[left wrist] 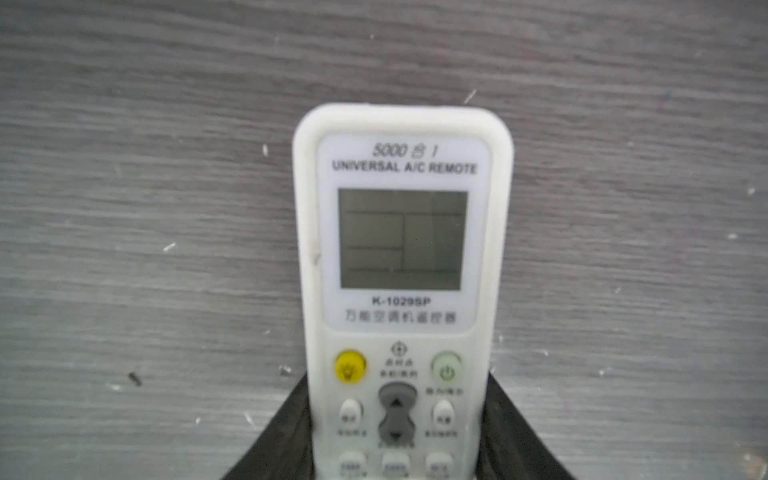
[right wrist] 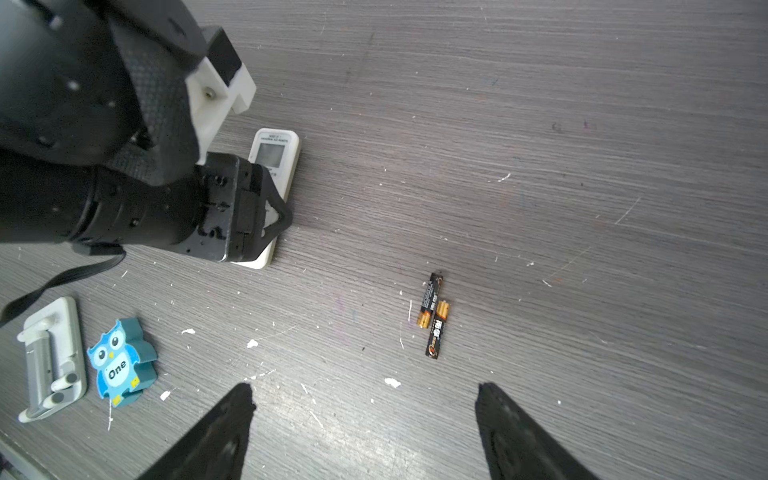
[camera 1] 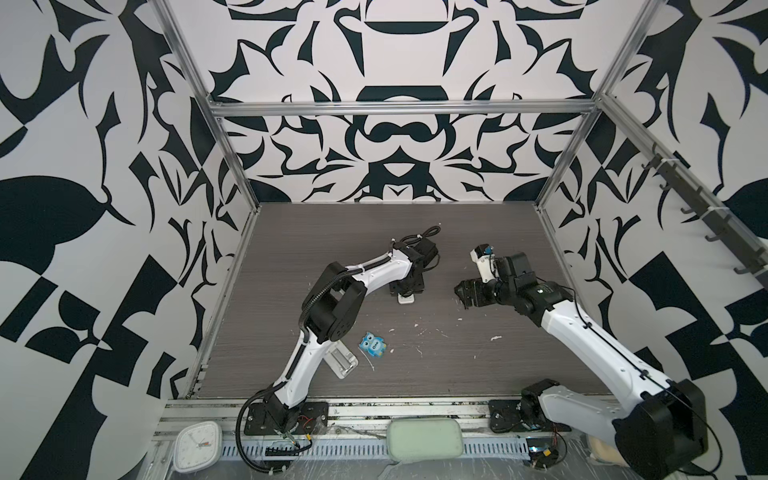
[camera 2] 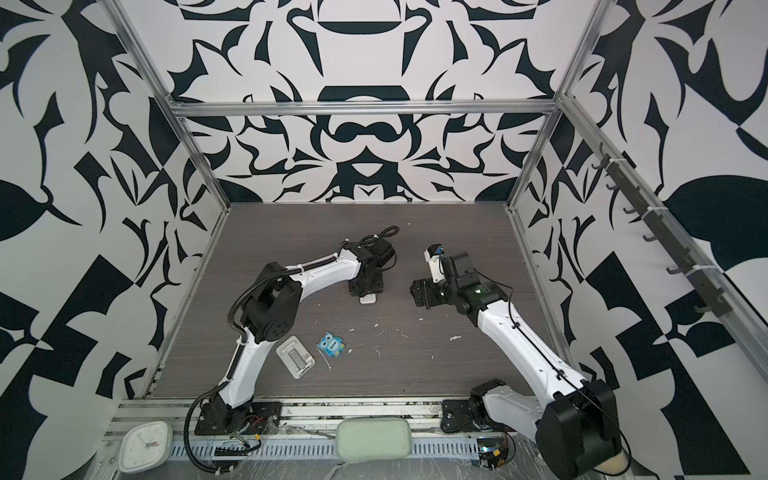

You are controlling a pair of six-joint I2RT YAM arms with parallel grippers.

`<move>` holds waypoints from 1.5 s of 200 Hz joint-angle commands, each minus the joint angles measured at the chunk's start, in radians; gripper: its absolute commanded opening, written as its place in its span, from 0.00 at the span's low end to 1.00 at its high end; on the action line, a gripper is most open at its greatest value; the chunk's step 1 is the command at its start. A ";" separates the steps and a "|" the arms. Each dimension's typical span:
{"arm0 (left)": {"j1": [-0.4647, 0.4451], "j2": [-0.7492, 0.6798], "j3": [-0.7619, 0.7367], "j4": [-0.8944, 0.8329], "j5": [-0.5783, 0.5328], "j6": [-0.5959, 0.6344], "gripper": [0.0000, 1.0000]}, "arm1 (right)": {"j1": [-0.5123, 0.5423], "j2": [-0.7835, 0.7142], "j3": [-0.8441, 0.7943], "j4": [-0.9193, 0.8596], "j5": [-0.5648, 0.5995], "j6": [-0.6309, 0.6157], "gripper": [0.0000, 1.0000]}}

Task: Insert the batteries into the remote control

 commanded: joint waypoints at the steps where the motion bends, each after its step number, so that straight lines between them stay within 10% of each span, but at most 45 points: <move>1: 0.003 -0.016 -0.059 -0.081 0.007 0.004 0.44 | -0.004 -0.001 0.035 0.003 -0.011 -0.019 0.86; 124: -0.003 -0.071 -0.142 -0.090 0.028 -0.010 0.41 | -0.005 -0.004 0.050 0.004 -0.026 -0.005 0.84; 221: 0.004 -0.056 -0.087 -0.121 -0.006 -0.027 0.75 | -0.006 -0.001 0.049 -0.001 -0.047 0.003 0.84; 300: 0.104 -0.035 -0.022 -0.086 0.054 -0.002 0.77 | -0.006 -0.013 0.043 0.003 -0.056 0.022 0.83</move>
